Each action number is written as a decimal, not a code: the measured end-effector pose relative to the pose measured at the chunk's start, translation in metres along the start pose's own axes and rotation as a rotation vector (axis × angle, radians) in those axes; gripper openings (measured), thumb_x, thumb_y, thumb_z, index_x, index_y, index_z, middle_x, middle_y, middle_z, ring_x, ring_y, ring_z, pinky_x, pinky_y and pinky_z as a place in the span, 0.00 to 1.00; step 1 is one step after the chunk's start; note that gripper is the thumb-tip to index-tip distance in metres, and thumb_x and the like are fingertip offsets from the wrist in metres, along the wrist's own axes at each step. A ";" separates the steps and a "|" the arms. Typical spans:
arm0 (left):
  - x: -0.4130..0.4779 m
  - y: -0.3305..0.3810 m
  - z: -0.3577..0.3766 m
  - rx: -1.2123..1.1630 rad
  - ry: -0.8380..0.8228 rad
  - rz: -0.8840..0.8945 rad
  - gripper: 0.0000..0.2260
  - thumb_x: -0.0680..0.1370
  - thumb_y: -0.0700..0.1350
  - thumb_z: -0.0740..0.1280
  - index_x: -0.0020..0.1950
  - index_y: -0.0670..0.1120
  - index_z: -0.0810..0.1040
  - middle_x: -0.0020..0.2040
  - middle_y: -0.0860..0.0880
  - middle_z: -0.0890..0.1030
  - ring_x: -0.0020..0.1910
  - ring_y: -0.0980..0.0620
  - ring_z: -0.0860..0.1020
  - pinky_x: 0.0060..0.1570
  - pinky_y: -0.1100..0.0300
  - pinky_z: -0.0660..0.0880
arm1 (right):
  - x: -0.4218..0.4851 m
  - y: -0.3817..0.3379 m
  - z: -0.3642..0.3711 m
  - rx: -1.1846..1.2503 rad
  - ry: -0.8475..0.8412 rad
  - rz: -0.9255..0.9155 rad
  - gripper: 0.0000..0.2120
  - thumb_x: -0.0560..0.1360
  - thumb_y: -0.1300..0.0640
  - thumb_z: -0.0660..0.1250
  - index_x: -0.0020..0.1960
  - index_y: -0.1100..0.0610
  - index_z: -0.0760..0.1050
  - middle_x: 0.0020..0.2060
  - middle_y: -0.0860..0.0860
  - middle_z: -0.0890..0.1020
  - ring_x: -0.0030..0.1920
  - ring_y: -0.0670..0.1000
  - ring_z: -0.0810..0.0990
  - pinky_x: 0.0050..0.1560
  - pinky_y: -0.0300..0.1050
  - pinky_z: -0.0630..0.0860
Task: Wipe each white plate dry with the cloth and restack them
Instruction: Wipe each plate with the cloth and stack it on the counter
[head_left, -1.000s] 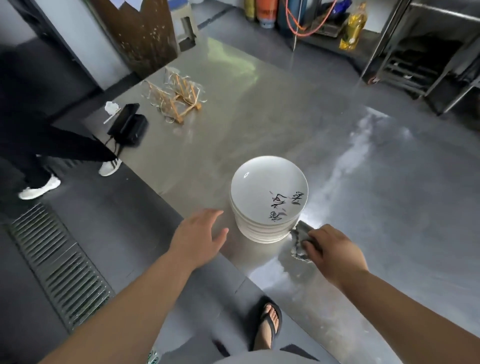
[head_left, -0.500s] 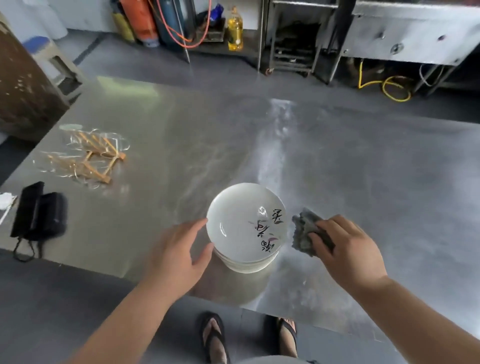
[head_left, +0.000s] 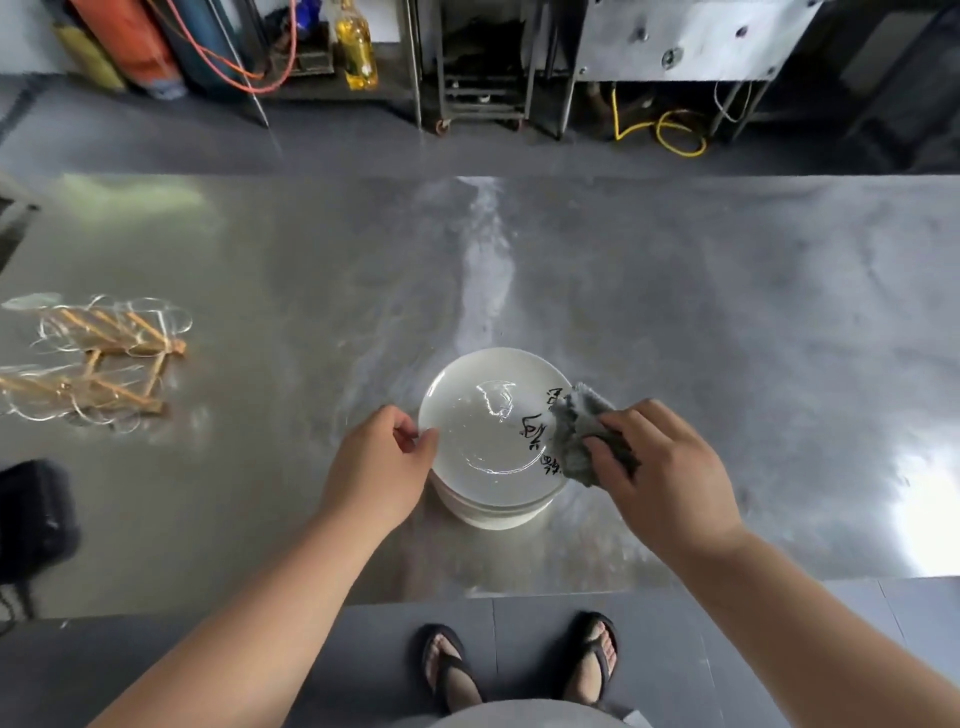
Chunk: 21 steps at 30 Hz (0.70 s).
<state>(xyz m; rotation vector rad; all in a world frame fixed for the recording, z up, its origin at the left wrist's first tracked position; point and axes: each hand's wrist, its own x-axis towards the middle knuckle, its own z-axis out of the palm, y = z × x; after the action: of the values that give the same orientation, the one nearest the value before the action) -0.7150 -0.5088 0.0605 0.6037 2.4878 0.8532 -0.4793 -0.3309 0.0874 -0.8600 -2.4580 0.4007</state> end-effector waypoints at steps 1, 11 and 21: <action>0.002 0.001 0.000 -0.013 -0.015 -0.018 0.10 0.77 0.56 0.72 0.41 0.53 0.75 0.34 0.56 0.79 0.32 0.60 0.74 0.32 0.59 0.66 | 0.000 -0.001 0.000 0.005 0.002 0.001 0.08 0.74 0.57 0.77 0.52 0.56 0.84 0.44 0.49 0.80 0.41 0.55 0.80 0.36 0.44 0.75; -0.009 0.024 -0.011 -0.086 0.016 -0.012 0.11 0.81 0.51 0.66 0.41 0.48 0.73 0.35 0.50 0.79 0.32 0.48 0.77 0.31 0.56 0.70 | -0.009 0.010 -0.007 0.041 -0.037 0.069 0.07 0.74 0.57 0.77 0.52 0.55 0.85 0.43 0.46 0.79 0.40 0.52 0.80 0.33 0.45 0.76; -0.040 0.055 -0.019 -0.952 -0.228 -0.305 0.16 0.84 0.32 0.59 0.63 0.49 0.79 0.58 0.43 0.85 0.50 0.40 0.86 0.42 0.44 0.85 | 0.012 0.005 -0.031 0.134 -0.051 -0.013 0.06 0.75 0.59 0.78 0.50 0.58 0.85 0.42 0.47 0.80 0.39 0.52 0.80 0.37 0.43 0.76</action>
<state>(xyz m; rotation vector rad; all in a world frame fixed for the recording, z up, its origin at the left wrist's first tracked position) -0.6789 -0.4988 0.1204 -0.0183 1.6221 1.5508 -0.4677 -0.3162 0.1154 -0.7858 -2.4501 0.5826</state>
